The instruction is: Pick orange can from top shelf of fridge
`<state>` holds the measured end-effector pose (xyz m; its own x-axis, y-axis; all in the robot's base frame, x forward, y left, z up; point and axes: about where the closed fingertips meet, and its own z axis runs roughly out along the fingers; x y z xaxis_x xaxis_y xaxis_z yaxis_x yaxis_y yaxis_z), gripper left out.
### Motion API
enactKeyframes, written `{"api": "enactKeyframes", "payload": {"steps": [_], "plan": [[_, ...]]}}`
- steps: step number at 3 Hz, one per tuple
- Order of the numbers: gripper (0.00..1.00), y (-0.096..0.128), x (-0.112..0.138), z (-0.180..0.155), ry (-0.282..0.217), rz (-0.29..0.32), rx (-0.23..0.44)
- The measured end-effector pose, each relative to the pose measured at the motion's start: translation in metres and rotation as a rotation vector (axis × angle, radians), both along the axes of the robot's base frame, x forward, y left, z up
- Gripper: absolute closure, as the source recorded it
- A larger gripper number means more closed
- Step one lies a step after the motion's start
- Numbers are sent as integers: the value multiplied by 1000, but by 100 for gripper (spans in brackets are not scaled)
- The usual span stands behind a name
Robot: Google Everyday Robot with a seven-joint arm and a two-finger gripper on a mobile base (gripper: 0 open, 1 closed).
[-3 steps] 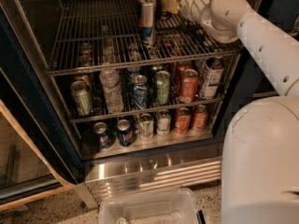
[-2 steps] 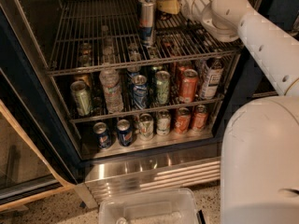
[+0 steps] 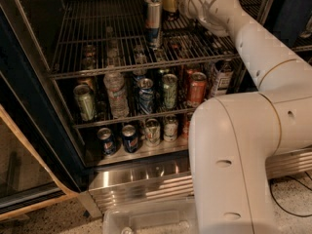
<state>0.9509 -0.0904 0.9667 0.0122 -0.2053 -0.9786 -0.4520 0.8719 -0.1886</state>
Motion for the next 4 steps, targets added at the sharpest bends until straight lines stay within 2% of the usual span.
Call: {"api": "enactKeyframes", "payload": {"steps": [1,2,4], "plan": [[29,0,2,-1,2,-1,3],[48,1,3,-3,5,-2,9],[94,1,3,-3,5,-2,9]]}}
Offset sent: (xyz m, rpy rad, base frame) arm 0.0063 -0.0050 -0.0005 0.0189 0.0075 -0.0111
